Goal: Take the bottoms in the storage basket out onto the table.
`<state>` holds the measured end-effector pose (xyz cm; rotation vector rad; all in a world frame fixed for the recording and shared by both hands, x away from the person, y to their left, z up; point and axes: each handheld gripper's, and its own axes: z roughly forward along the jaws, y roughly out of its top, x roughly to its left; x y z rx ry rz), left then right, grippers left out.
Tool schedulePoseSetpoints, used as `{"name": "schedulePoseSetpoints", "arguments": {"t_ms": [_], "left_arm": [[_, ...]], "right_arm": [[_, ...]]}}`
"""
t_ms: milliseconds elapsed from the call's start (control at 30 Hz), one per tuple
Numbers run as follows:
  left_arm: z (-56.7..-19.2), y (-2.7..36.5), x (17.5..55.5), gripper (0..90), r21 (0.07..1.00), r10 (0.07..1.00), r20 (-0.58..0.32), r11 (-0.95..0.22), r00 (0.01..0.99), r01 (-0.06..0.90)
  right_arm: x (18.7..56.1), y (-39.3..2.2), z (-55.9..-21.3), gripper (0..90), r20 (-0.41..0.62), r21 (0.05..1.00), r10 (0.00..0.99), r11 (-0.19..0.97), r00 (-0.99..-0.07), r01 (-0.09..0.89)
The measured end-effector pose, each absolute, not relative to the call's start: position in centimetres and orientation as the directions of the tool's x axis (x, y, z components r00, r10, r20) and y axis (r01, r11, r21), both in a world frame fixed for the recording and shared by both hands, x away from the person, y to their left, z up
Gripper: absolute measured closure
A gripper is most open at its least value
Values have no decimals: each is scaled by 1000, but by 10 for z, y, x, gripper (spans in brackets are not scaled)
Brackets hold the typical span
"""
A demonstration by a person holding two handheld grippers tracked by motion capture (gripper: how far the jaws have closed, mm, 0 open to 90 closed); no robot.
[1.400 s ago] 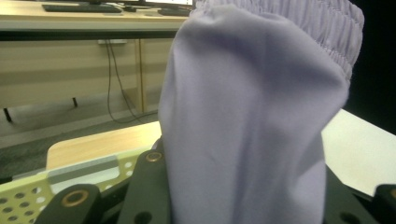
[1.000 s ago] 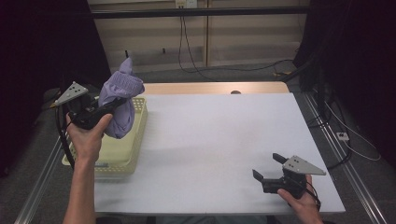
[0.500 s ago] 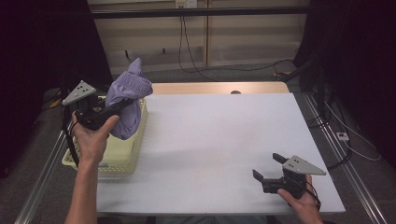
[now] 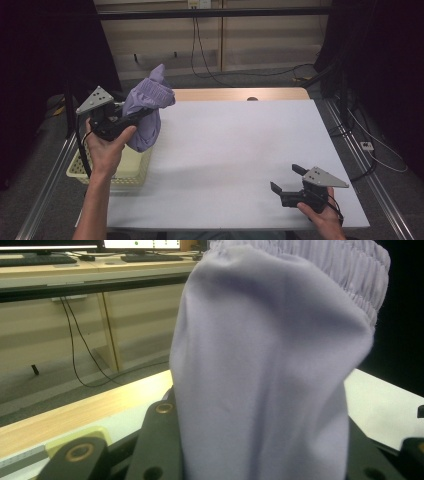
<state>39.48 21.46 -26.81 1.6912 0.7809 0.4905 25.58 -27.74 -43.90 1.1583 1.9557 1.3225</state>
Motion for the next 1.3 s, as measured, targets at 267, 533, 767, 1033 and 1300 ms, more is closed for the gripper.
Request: {"name": "schedulePoseSetpoints", "arguments": {"t_ms": [267, 533, 767, 1033, 1300], "left_arm": [[-256, 205, 399, 658, 967, 711, -97, -97, 696, 234], [-248, 187, 404, 658, 973, 698, -85, -97, 711, 211], [-245, 169, 407, 658, 974, 674, -86, -98, 733, 205], [-253, 148, 416, 658, 973, 642, -100, -96, 760, 209], [-259, 131, 420, 658, 969, 621, -96, -119, 778, 215]], "right_arm": [[257, -276, -439, 40, 47, 913, 860, 169, -508, 371], [258, -277, -440, 40, 45, 913, 859, 171, -510, 370], [257, -276, -440, 40, 47, 913, 858, 171, -512, 371], [258, -275, -440, 40, 43, 911, 858, 176, -512, 373], [258, -276, -440, 40, 46, 912, 857, 173, -513, 371]]}}
